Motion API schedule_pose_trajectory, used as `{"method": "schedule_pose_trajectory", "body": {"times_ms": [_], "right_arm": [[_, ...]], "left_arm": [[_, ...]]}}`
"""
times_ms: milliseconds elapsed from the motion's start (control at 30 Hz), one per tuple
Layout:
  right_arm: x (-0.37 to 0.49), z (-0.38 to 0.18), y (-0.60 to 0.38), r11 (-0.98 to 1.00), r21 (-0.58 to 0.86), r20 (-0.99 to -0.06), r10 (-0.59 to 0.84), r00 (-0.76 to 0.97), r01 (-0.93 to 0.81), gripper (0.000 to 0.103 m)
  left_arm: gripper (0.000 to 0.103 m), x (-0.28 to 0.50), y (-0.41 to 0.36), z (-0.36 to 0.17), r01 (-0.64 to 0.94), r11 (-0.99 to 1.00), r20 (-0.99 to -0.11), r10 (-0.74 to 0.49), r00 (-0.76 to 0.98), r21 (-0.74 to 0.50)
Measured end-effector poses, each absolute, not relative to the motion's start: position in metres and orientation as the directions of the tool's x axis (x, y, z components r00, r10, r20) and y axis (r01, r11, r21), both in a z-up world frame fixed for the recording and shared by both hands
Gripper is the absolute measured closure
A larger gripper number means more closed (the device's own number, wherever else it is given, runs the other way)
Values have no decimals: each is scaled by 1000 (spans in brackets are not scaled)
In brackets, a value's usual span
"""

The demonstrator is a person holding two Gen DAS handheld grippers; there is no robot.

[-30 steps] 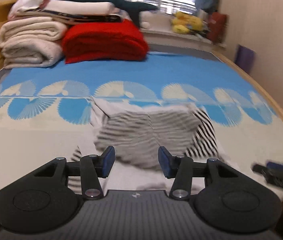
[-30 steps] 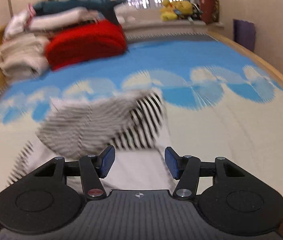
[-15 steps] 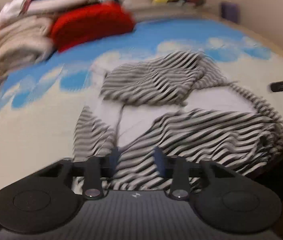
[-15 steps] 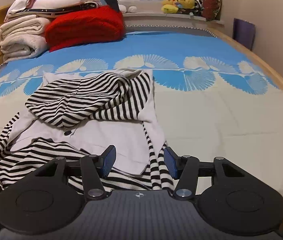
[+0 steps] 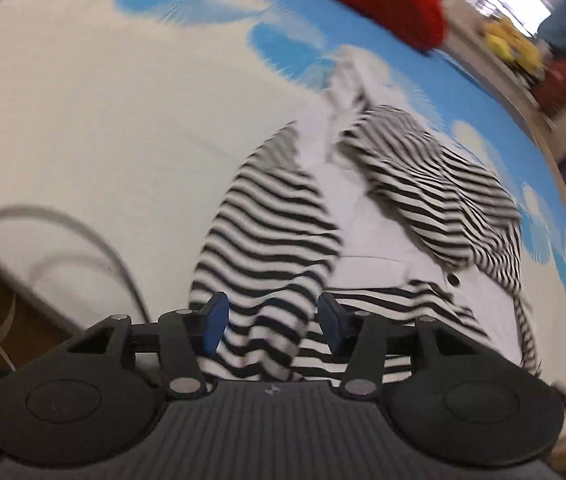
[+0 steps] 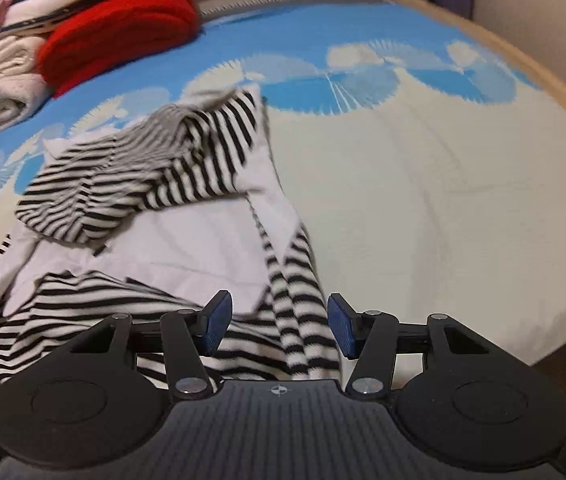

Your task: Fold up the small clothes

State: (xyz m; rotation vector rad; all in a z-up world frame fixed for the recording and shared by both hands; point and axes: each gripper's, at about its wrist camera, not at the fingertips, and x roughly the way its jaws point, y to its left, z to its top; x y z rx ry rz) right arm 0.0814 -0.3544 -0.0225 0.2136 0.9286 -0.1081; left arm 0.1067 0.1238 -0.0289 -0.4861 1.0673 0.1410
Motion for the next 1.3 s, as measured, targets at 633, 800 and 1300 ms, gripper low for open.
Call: {"method": "schedule_pose_trajectory", "body": {"times_ms": [633, 800, 1300], "right_arm": [[88, -69, -361, 965, 134, -929, 43, 368, 225, 82], [77, -37, -373, 938, 241, -855, 84, 512, 250, 93], [75, -67, -371, 922, 172, -938, 44, 345, 348, 56]], "left_arm": [[93, 106, 87, -56, -216, 972, -918, 3, 396, -90], [93, 93, 100, -34, -258, 941, -867, -66, 494, -219], [57, 99, 109, -64, -329, 924, -939, -78, 334, -194]]}}
